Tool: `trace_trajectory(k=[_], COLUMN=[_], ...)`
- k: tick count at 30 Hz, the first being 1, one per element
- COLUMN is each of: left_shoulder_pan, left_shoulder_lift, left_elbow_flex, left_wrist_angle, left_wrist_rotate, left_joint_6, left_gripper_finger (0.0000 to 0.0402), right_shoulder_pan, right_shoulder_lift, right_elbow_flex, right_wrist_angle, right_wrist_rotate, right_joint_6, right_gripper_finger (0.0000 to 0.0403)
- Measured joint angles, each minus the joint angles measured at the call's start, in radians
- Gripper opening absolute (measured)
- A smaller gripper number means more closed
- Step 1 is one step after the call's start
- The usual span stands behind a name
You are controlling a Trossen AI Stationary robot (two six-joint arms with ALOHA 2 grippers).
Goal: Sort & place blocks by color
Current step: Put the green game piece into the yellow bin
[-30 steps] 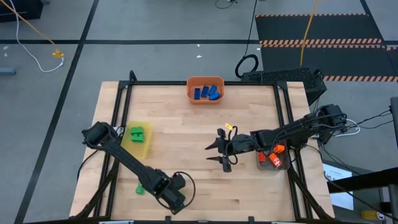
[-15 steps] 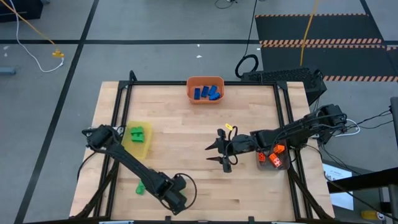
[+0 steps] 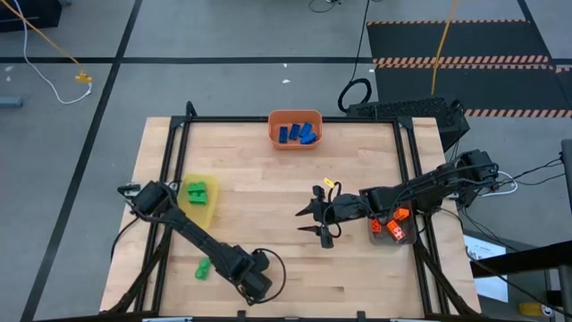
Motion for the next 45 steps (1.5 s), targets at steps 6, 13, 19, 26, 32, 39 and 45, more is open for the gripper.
trace_trajectory(k=[6, 13, 19, 26, 32, 39, 45], left_shoulder_pan=[0.026, 0.087, 0.150, 0.191, 0.216, 0.232, 0.232], left_shoulder_lift=[-0.007, -0.089, -0.247, -0.447, -0.632, -0.775, -0.792], left_elbow_flex=[-0.001, -0.009, -0.008, -0.038, -0.215, -0.430, -0.501], left_wrist_angle=[-0.028, -0.332, -0.621, -0.794, -0.798, -0.705, -0.626], left_wrist_rotate=[-0.015, -0.049, -0.135, -0.193, -0.183, -0.092, -0.088], left_joint_6=[0.086, 0.174, 0.180, 0.112, -0.002, -0.019, 0.059], left_gripper_finger=[0.0138, 0.0137, 0.0138, 0.0137, 0.0137, 0.0137, 0.0137], right_shoulder_pan=[0.000, 0.000, 0.000, 0.000, 0.000, 0.000, -0.003], right_shoulder_lift=[0.000, 0.000, 0.000, 0.000, 0.000, 0.000, 0.000], right_elbow_flex=[0.000, 0.000, 0.000, 0.000, 0.000, 0.000, 0.000], right_wrist_angle=[-0.002, -0.006, -0.013, -0.025, -0.032, -0.037, -0.036], right_wrist_rotate=[0.000, 0.000, 0.000, 0.000, 0.000, 0.000, 0.001], right_joint_6=[0.000, -0.008, -0.008, -0.008, -0.008, -0.008, -0.030], right_gripper_finger=[0.0187, 0.0187, 0.0187, 0.0187, 0.0187, 0.0187, 0.0187])
